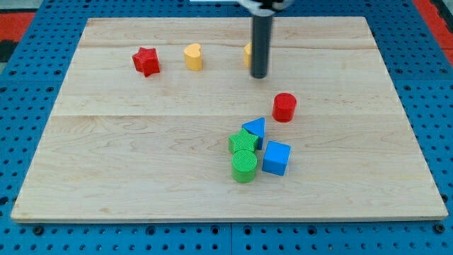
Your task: Move the yellow hexagon to yellow heart
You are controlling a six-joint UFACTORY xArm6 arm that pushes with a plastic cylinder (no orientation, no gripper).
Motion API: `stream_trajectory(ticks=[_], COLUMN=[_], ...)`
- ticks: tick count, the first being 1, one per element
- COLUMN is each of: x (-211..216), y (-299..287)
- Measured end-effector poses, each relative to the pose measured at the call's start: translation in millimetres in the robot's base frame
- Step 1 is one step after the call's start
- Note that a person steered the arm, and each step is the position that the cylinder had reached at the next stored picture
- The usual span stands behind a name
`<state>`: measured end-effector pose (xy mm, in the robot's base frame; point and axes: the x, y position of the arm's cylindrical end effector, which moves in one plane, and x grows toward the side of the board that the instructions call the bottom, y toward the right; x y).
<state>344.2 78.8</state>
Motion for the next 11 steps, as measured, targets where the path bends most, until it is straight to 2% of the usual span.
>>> stream_trajectory(ticks=[1, 2, 3, 4, 7, 11], x=[-20.0, -46.7, -48.2, -48.4, -48.4, -44.8], y=[56.5, 48.2, 0.1, -24.1, -31.0, -125.5])
